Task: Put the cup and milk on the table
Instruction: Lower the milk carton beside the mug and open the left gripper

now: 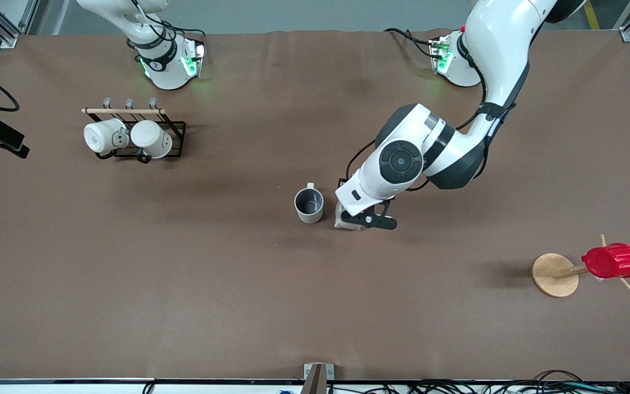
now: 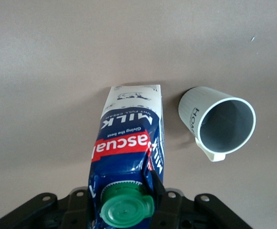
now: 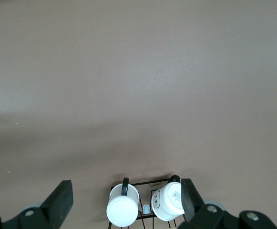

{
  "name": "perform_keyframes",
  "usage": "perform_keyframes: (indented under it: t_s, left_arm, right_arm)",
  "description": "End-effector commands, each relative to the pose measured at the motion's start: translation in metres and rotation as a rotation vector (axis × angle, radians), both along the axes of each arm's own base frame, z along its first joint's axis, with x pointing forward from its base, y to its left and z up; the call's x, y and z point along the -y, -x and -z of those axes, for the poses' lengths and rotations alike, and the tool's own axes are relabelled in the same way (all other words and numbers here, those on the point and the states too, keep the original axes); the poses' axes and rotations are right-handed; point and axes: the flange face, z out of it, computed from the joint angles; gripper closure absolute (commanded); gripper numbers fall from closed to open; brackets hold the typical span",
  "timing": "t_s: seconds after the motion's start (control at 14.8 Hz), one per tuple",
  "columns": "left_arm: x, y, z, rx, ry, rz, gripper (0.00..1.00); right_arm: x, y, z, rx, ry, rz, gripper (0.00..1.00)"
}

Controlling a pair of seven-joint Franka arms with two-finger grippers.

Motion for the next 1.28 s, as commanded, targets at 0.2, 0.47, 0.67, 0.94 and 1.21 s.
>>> perform_keyframes:
  t_s: [0.2, 0.47, 0.67, 0.94, 1.21]
  left_arm:
    - [-0.010, -0.017, 0.010, 0.009, 0.017, -0.036, 0.89]
    - [-0.007, -0.014, 0.011, 0.002, 0.018, -0.035, 0.41]
    - [-0.003, -0.010, 0.007, 0.013, 0.016, -0.013, 0.00]
    - [-0.013, -0.017, -0.015, 0.044, 0.027, -0.036, 0.00]
    - [-0.046, -0.035, -0.064, 0.118, 0.045, -0.083, 0.00]
  right_arm:
    - [0.000, 0.003, -0.001, 0.003, -0.024, -0.010, 0.00]
    - [0.000, 0.003, -0.001, 0.003, -0.024, -0.010, 0.00]
    - [0.000, 0.003, 0.000, 0.000, -0.024, -0.007, 0.00]
    - [0.000, 0.003, 0.000, 0.000, -0.024, -0.007, 0.00]
    - [0.000, 0.003, 0.000, -0.001, -0.026, -0.009, 0.00]
